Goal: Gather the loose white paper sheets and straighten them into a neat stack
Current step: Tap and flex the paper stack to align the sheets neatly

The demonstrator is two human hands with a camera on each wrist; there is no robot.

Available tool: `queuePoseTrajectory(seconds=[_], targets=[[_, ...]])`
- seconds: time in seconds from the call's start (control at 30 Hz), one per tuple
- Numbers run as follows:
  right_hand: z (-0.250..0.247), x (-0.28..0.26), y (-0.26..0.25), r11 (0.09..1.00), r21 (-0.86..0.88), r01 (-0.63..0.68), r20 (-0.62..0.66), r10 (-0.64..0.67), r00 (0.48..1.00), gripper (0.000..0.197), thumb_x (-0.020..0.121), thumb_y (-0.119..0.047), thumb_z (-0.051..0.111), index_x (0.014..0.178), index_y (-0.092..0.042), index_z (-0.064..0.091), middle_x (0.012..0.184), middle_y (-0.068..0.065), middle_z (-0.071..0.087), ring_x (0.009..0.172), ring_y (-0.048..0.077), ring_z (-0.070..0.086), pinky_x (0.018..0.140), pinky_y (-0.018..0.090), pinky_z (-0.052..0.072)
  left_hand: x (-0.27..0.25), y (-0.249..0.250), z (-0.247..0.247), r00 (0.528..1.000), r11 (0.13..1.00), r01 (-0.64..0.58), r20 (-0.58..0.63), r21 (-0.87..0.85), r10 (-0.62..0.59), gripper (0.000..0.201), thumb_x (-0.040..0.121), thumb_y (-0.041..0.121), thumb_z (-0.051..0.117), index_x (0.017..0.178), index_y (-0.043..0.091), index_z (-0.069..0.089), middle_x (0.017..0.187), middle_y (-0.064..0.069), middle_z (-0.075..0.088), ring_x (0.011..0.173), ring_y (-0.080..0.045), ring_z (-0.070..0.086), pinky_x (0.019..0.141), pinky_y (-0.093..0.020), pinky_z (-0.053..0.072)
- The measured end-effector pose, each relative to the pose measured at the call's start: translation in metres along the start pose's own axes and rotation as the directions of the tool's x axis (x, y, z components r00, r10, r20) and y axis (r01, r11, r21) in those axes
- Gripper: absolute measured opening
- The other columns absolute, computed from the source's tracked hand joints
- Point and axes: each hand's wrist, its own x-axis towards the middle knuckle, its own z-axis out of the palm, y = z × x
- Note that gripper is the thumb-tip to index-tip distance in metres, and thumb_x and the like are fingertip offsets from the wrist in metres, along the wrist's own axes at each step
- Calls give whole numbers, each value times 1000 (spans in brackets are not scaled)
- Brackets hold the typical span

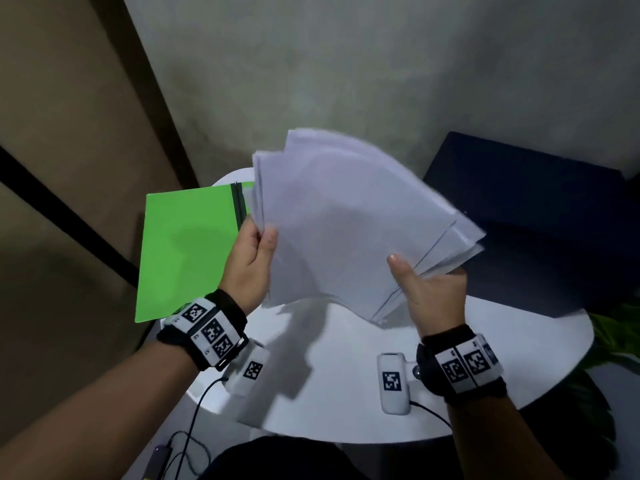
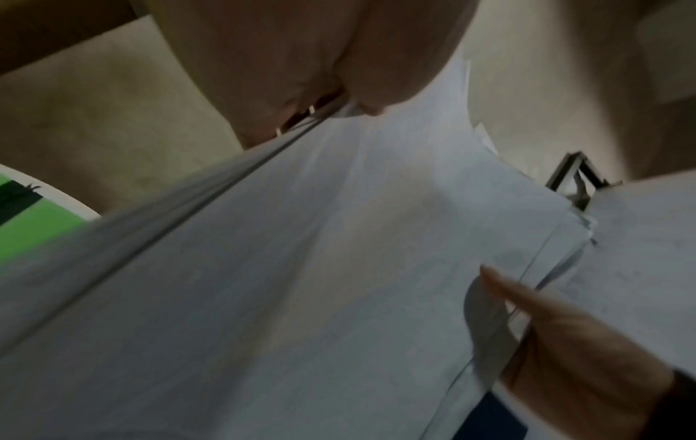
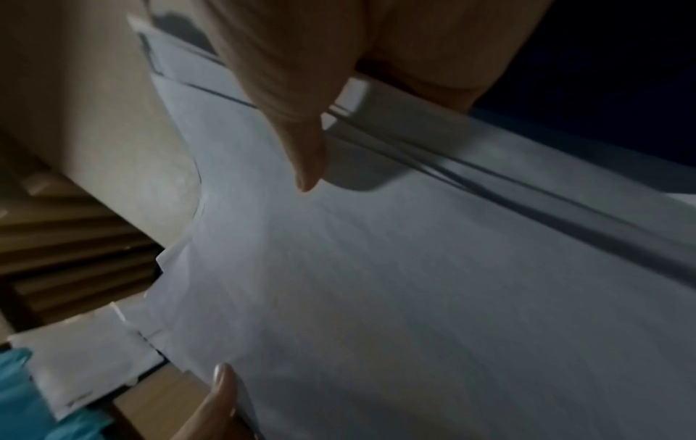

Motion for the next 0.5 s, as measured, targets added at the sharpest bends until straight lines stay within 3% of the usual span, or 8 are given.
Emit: queuePoseTrajectory(seconds=[0.07,0.17,0.23,0.3,0.33,0.4,0.47,0.5], targets=[[3,-2,1,1000,1,0,6,0,1000,42,70,-2,85,100,-26,68,101,-10,74,99,8,70,86,22,56,-4,0,-1,996,997,60,69,-39,-57,30,95,49,41,122,38,43,126,3,57,118,-8,54,107,-41,42],[11,-2,-4,1000,7,22,4,-22,1000,62,67,5,84,120,-19,61,120,-4,67,110,8,66,95,23,53,-1,-3,-2,987,995,90,134,-39,-84,33,94,51,45,125,43,38,135,5,53,128,-12,50,112,-43,38],[13,-2,-6,999,47,15,-2,-15,1000,54,72,5,81,118,-16,62,117,1,69,107,9,68,93,25,54,3,6,0,993,998,53,108,-39,-49,24,95,35,50,119,36,50,118,18,65,111,-2,60,101,-33,47],[15,-1,-8,999,46,16,-24,-15,1000,44,76,0,80,111,-22,66,113,4,71,105,14,69,92,29,56,8,14,1,999,996,37,13,-75,-36,17,93,25,54,108,29,59,101,15,71,94,-4,64,90,-39,53],[16,-1,-11,998,49,30,-39,-28,999,41,77,-3,80,109,-25,67,112,5,71,105,16,69,91,31,56,9,17,0,999,994,24,-31,-103,-27,16,93,24,56,108,24,59,102,10,70,93,-9,64,90,-46,53],[19,1,-16,996,54,64,-87,-59,994,37,77,-7,81,108,-25,69,111,4,71,107,19,69,93,35,55,12,21,-1,997,987,2,-70,-159,-13,23,93,29,58,115,24,54,111,-6,65,98,-20,62,96,-56,49],[25,2,-25,990,81,113,-134,-102,986,31,80,-3,78,106,-15,69,101,-5,72,98,8,69,88,25,56,14,24,2,994,991,-23,-106,-133,8,32,90,44,61,117,32,50,120,-12,60,109,-33,59,99,-60,44],[29,3,-28,988,74,138,-147,-127,981,24,82,-1,75,103,-11,70,93,-10,73,91,2,68,84,18,55,15,28,4,991,994,-41,-130,-101,27,36,88,48,60,118,32,49,121,-7,58,115,-33,55,102,-57,43]])
